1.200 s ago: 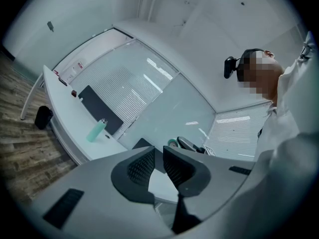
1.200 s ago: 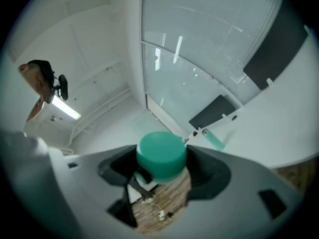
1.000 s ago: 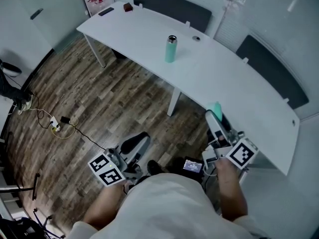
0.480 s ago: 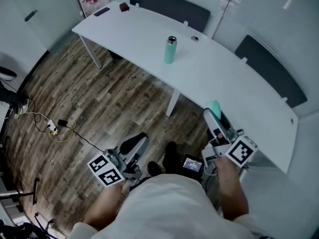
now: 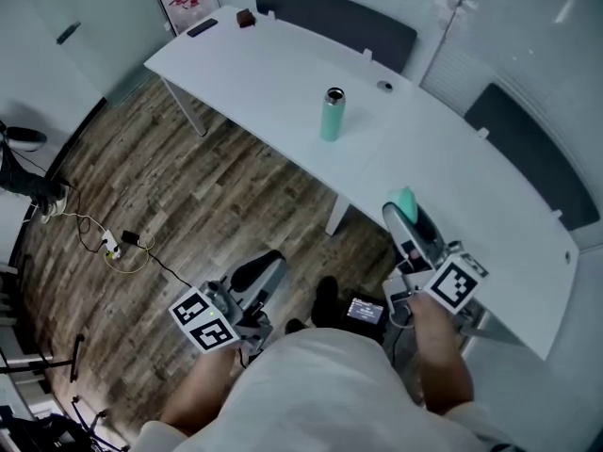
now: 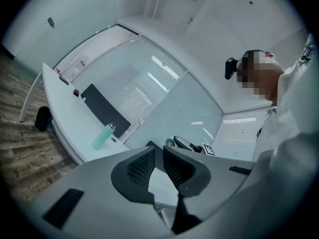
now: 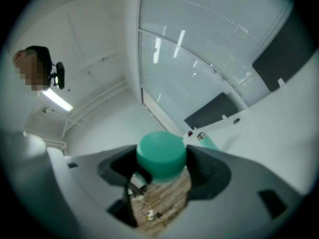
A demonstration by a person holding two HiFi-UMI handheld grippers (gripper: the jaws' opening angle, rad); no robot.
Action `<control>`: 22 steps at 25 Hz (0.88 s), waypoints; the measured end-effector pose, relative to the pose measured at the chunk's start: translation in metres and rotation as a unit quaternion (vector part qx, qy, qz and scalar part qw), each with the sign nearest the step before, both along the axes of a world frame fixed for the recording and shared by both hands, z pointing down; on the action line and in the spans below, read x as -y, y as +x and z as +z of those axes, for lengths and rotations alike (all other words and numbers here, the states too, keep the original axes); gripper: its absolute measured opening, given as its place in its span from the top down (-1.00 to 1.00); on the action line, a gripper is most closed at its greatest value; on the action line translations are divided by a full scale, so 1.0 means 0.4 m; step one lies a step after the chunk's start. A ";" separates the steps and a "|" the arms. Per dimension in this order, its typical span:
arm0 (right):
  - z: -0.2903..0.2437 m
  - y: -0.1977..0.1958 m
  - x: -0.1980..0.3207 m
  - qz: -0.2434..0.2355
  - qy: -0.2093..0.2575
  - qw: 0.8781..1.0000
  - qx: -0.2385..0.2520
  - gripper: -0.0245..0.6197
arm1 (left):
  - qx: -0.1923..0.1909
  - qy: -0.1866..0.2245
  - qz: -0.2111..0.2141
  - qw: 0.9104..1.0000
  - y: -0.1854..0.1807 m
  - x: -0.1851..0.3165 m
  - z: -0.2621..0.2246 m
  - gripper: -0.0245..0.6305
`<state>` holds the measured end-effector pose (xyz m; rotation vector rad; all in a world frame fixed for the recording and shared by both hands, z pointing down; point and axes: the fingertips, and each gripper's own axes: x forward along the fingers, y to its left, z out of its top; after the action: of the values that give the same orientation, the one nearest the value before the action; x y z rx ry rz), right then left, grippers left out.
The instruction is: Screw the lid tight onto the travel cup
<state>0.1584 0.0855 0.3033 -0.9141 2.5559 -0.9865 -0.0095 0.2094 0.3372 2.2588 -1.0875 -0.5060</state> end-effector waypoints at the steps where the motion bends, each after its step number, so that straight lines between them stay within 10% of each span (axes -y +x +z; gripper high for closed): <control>1: 0.004 -0.001 0.024 -0.003 -0.001 1.000 0.000 -0.06 | 0.002 -0.001 -0.002 1.000 0.003 0.026 -0.001 0.71; 22: 0.082 0.004 0.271 -0.010 -0.030 0.999 -0.029 -0.06 | 0.000 -0.027 0.015 1.000 0.062 0.321 0.036 0.71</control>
<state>0.1600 -0.0227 0.3360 -0.9465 2.6009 -1.0623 0.0154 0.0810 0.3517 2.2241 -1.0526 -0.4582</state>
